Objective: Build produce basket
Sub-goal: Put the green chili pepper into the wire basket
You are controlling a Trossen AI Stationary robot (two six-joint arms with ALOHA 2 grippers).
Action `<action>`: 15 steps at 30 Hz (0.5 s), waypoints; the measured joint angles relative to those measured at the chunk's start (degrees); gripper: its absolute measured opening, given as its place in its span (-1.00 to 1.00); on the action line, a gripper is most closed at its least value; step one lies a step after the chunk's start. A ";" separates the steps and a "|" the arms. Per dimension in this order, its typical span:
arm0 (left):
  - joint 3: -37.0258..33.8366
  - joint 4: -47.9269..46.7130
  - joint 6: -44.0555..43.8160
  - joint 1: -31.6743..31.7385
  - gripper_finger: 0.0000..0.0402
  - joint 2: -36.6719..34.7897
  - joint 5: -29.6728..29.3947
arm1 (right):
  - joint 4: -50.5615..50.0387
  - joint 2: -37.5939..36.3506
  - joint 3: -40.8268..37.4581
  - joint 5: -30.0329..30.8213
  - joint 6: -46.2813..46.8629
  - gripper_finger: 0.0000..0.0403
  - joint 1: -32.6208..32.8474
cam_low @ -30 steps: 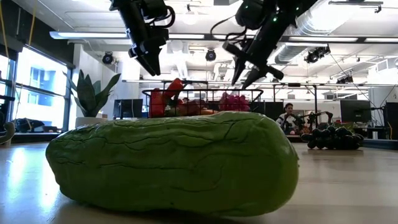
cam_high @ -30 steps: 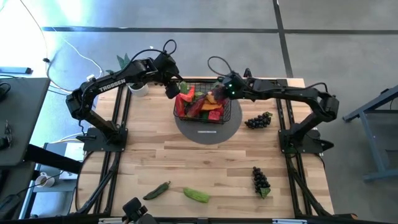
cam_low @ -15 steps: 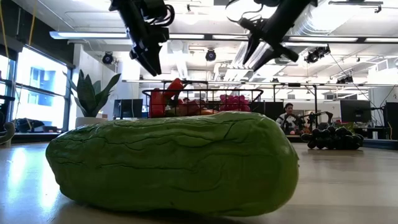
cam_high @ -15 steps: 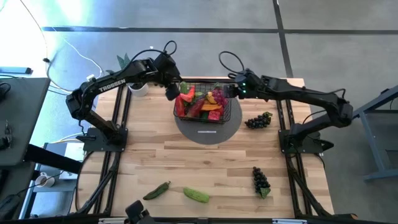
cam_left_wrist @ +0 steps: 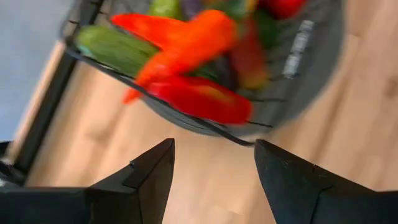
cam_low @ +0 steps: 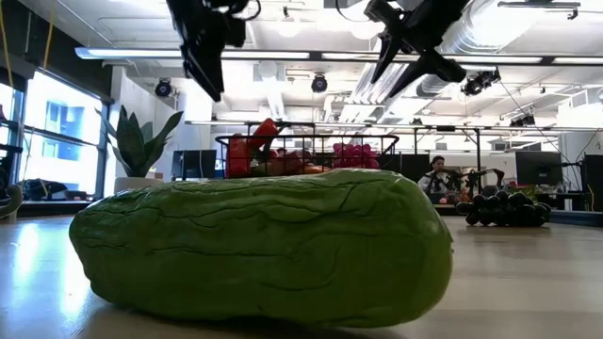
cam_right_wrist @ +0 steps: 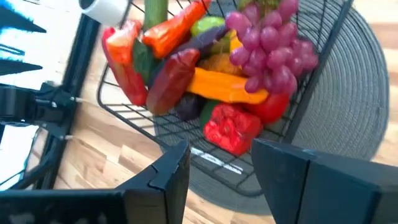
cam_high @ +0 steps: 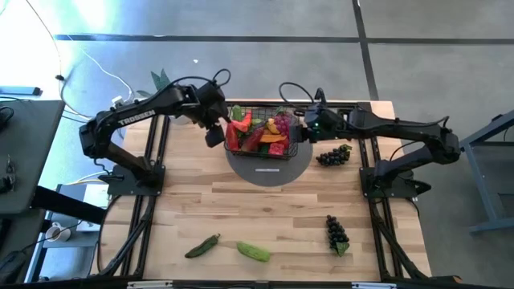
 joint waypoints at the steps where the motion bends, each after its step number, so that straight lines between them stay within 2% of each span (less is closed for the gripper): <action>1: 0.00 -0.65 -1.24 -0.96 0.05 -0.46 0.50 | -0.60 0.02 0.00 0.27 0.57 -0.24 0.35; 8: -0.42 -7.04 -8.26 -8.25 0.05 -3.01 1.20 | -1.50 0.02 0.00 0.62 -1.29 -0.24 1.24; 15: -6.50 -6.43 -17.21 -16.59 0.05 -7.37 4.68 | -2.75 0.04 0.00 0.28 -6.88 -0.24 1.17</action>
